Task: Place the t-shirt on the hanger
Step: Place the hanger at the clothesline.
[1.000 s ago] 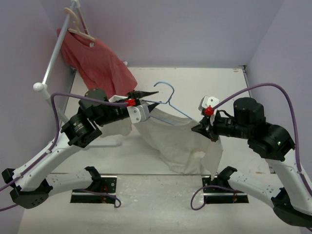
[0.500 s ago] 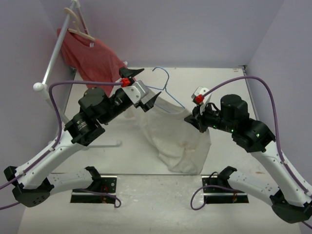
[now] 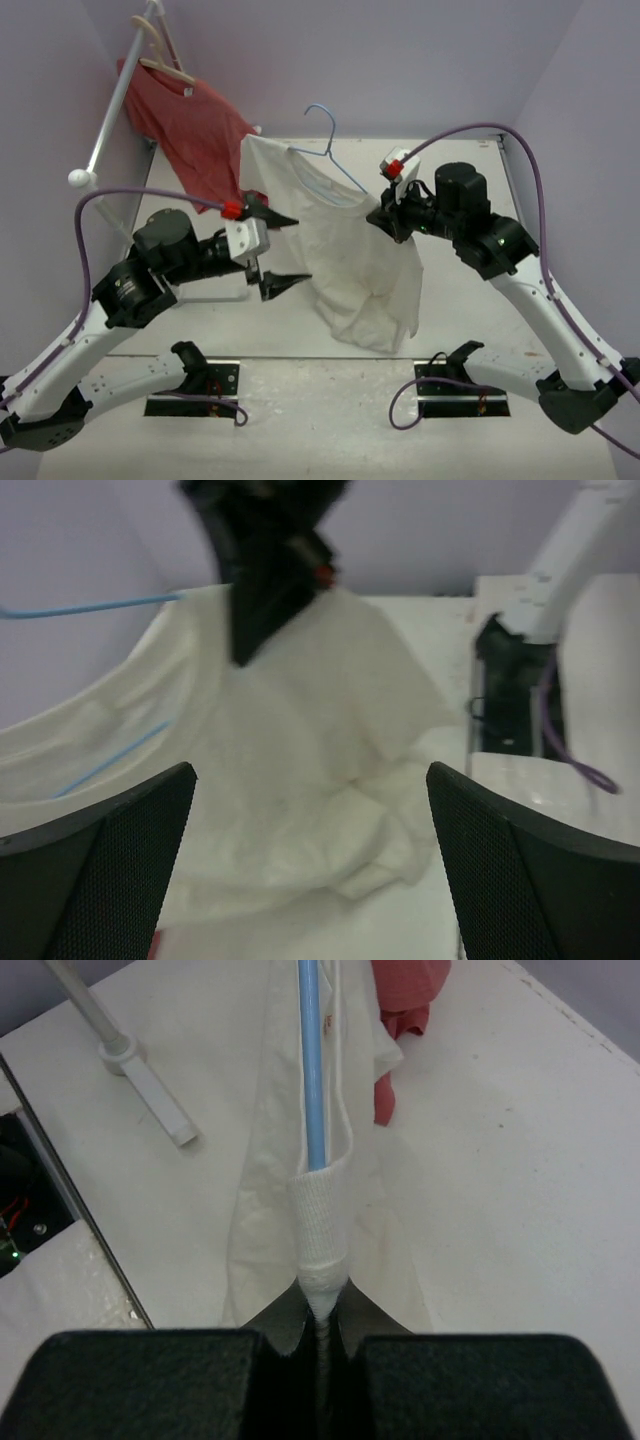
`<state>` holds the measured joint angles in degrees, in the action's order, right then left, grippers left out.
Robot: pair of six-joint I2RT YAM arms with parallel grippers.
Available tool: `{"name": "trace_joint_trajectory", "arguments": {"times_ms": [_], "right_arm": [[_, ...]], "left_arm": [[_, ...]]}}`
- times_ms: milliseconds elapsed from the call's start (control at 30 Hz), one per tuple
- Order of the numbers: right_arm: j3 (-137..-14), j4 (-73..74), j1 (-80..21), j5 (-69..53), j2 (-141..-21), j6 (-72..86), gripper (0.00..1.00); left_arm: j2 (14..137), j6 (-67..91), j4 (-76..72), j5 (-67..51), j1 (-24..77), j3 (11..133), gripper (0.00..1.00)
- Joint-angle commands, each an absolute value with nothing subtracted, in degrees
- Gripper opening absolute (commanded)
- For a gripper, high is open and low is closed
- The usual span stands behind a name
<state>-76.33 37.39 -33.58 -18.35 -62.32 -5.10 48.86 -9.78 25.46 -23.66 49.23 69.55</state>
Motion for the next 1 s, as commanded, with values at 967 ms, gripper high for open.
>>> {"name": "trace_joint_trajectory", "arguments": {"times_ms": [967], "right_arm": [[-111.96,21.33,-46.84,-25.75,-100.49,10.74,0.0]], "left_arm": [[20.95,8.09,10.2,-37.16,49.66,34.65,1.0]]}}
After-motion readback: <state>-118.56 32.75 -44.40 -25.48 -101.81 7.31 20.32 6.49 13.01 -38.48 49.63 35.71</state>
